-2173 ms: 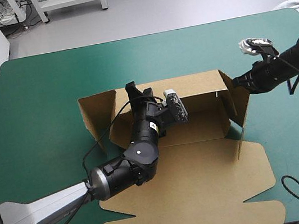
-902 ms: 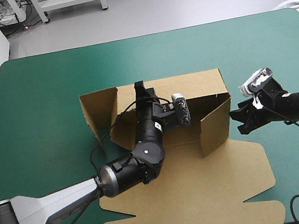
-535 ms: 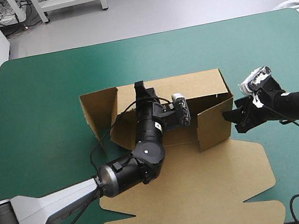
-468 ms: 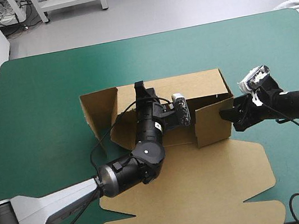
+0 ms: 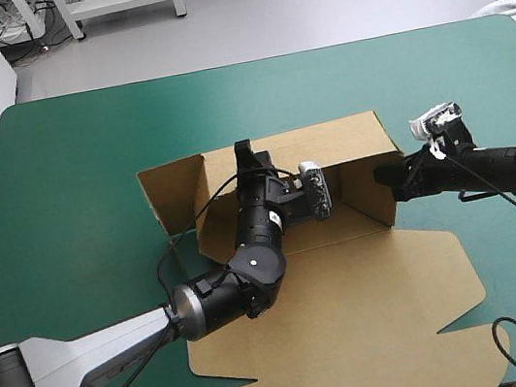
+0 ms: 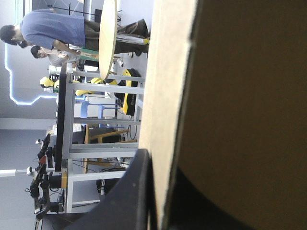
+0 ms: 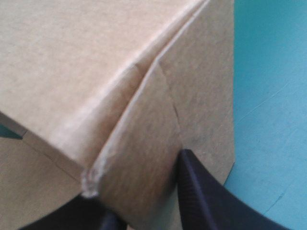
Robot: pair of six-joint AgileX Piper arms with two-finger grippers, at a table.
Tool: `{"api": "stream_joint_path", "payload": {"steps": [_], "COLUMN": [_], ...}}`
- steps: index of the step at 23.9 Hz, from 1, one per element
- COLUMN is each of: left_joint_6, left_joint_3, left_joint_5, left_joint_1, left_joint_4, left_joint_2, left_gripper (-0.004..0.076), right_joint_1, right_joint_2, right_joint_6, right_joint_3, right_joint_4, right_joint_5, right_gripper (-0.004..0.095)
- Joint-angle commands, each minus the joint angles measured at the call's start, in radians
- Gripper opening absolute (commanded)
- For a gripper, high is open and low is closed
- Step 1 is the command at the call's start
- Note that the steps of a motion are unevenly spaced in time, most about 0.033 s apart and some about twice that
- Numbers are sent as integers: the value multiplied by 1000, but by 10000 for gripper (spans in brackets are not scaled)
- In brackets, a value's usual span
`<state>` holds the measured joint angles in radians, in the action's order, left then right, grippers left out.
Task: Fold the box
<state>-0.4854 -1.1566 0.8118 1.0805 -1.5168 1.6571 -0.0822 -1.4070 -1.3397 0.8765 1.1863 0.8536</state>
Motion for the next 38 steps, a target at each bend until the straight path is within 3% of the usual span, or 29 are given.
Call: {"api": "stream_joint_path", "payload": {"steps": [1, 2, 10, 12, 14, 15, 16, 17, 18, 24, 28, 38], "left_joint_6": [-33, -33, -33, -33, -33, -33, -33, -33, -33, -53, -169, -266], "left_joint_3": [-18, -18, -18, -18, -18, -18, -18, -18, -18, -18, -24, -24], "left_joint_5": [-31, -31, -29, -24, -22, -22, -22, -33, -33, -23, 5, 29], "left_joint_1": [5, 5, 5, 5, 5, 5, 5, 5, 5, 37, 92, 239], "left_joint_4": [19, 19, 17, 17, 17, 17, 17, 10, -12, -37, -115, -162], "left_joint_2": [-28, -28, -28, -28, -28, -28, -28, -28, -28, -28, -30, -100], "left_gripper": [-10, -10, -4, 39, 166, 296, 351, 461, 503, 507, 506, 506], "right_joint_1": [-1, -1, -1, -1, -1, -1, -1, -1, -1, -1, -1, 107], "right_joint_2": [1, -4, -4, -4, -4, -4, -4, -4, -4, -4, -4, -4], "right_joint_6": [-12, -12, -22, 8, 19, 22, 28, 46, 55, 84, 143, 308], "right_joint_3": [26, 26, 26, 26, 26, 26, 26, 26, 26, 29, 55, 141], "right_joint_4": [59, 59, -4, -63, -104, -116, -122, -142, -156, -189, -245, -381], "right_joint_5": [13, 15, 21, 21, 19, 11, 6, -9, -21, -66, -83, -157], "right_gripper": [42, -13, -3, -2, 2, 2, 2, 2, 2, 3, 2, 2]}}
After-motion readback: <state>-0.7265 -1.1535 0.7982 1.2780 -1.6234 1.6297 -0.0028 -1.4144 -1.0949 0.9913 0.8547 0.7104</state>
